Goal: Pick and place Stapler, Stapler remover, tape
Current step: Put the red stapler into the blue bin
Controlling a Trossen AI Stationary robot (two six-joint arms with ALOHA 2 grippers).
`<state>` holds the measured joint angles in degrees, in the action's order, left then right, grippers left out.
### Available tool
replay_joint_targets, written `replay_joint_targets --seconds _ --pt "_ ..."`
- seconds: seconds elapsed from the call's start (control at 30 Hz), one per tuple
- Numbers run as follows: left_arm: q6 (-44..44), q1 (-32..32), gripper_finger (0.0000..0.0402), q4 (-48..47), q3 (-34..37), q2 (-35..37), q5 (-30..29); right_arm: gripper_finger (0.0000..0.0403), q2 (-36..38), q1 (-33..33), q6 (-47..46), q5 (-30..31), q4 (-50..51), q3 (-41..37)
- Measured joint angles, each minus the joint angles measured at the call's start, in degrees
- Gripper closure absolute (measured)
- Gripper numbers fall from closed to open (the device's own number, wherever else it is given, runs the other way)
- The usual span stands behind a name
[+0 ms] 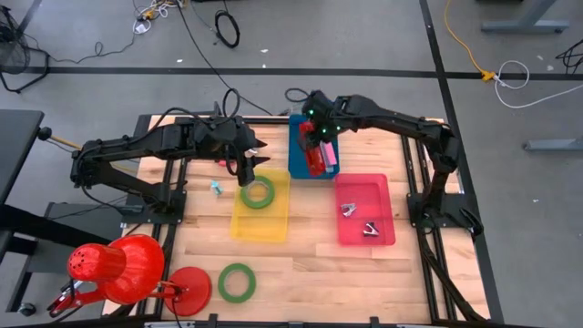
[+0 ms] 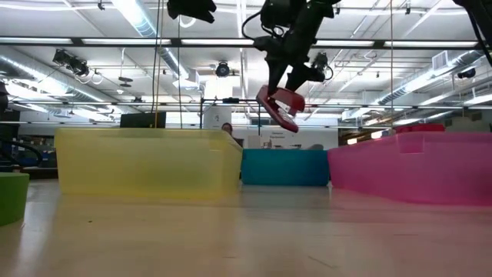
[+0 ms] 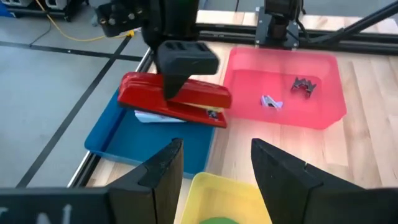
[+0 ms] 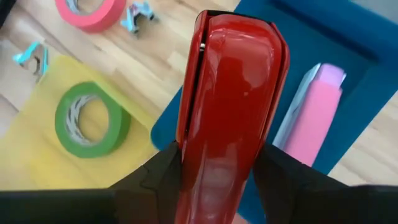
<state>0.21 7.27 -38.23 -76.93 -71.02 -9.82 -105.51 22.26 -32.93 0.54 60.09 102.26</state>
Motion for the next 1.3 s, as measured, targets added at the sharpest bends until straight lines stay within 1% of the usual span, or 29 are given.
replay_joint_targets --seconds 0.23,0.37,0.47,0.6,0.83,0.93,1.13,1.3 --pt "-0.04 0.00 0.0209 1.60 0.00 0.00 0.00 0.0234 -0.10 2.77 0.51 0.04 -1.01 0.00" --pt "-0.04 -0.02 0.0209 1.54 0.00 -0.11 0.00 0.0234 -0.79 3.49 1.84 1.42 -2.94 -0.94" --pt "-0.04 0.00 0.0209 1.48 0.00 -0.17 0.00 0.0234 -1.20 3.63 1.92 1.59 -4.47 -2.63" --pt "-0.04 -0.01 0.0209 1.47 0.00 -0.17 0.00 0.0234 -1.27 3.80 0.78 3.49 -8.85 -5.59" --pt "0.00 -0.02 0.0209 1.48 0.00 -0.17 0.00 0.0234 -1.28 4.53 0.42 3.72 -15.27 -11.86" --pt "0.02 0.00 0.0209 1.48 0.00 -0.17 0.00 0.0234 -1.32 4.61 -0.39 3.36 -15.57 -14.68" --pt "0.07 0.00 0.0209 1.48 0.00 -0.17 0.00 0.0234 -1.31 4.59 -1.09 3.25 -19.74 -19.58" --pt "0.13 -0.01 0.0209 1.48 0.00 -0.20 0.00 0.0234 -1.20 4.58 -1.11 2.98 -21.43 -20.90"
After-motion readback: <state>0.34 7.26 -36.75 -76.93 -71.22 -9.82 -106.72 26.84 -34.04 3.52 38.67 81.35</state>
